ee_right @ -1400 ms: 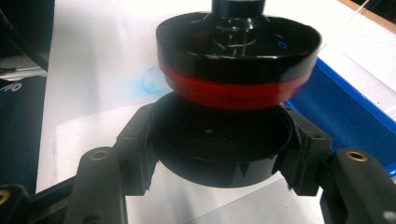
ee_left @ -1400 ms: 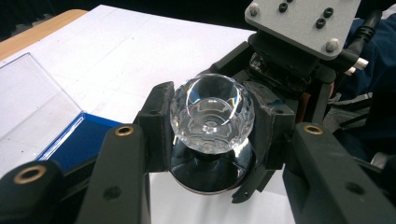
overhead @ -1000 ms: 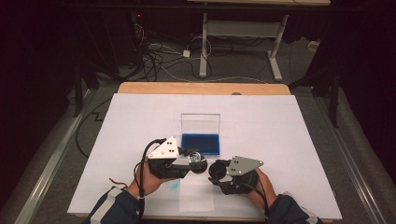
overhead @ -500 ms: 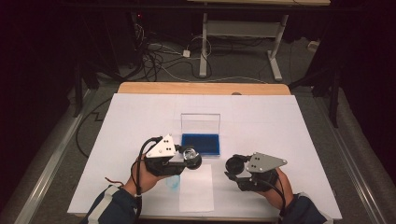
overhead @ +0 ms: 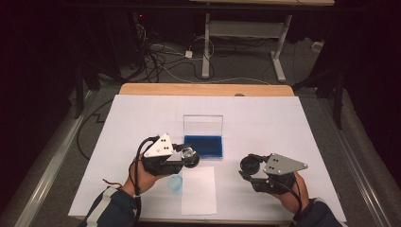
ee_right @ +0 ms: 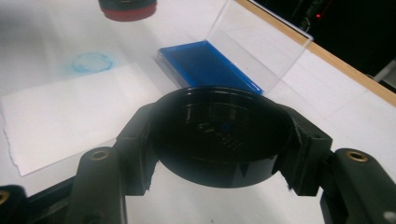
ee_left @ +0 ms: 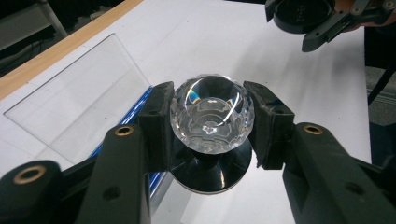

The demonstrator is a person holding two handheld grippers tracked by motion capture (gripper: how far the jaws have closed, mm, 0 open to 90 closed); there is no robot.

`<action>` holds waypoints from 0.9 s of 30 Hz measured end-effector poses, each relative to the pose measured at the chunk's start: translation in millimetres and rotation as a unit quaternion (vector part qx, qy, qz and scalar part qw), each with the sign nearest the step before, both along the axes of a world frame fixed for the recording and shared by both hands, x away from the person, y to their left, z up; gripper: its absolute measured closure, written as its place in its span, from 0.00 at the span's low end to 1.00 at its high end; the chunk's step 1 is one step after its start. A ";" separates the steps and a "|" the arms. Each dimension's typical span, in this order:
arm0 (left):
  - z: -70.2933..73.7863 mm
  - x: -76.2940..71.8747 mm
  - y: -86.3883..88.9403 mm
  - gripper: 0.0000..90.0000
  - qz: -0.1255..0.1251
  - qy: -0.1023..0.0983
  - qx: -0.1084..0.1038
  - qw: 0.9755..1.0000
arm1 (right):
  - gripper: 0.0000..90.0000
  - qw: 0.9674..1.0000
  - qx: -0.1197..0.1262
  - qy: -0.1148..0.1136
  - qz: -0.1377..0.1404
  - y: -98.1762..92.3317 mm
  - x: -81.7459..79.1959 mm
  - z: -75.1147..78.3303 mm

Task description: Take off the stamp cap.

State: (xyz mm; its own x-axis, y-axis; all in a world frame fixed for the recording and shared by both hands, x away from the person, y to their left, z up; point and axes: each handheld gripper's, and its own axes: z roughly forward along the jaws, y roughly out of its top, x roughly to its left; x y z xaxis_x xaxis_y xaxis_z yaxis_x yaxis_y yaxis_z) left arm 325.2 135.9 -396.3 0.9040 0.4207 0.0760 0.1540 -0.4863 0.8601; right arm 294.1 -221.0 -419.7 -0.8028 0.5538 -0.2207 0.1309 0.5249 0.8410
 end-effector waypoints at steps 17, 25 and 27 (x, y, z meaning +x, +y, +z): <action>1.5 10.7 6.5 0.60 0.014 0.002 -0.003 1.000 | 0.43 1.000 0.003 0.002 -0.030 -27.0 -8.5 -2.3; 1.6 17.8 8.4 0.60 0.017 0.005 0.002 1.000 | 0.43 0.999 0.008 0.004 -0.045 -37.5 -12.2 -4.3; 2.4 20.0 9.5 0.60 0.019 0.006 -0.001 1.000 | 0.43 0.999 0.007 0.006 -0.047 -39.5 -12.9 -5.6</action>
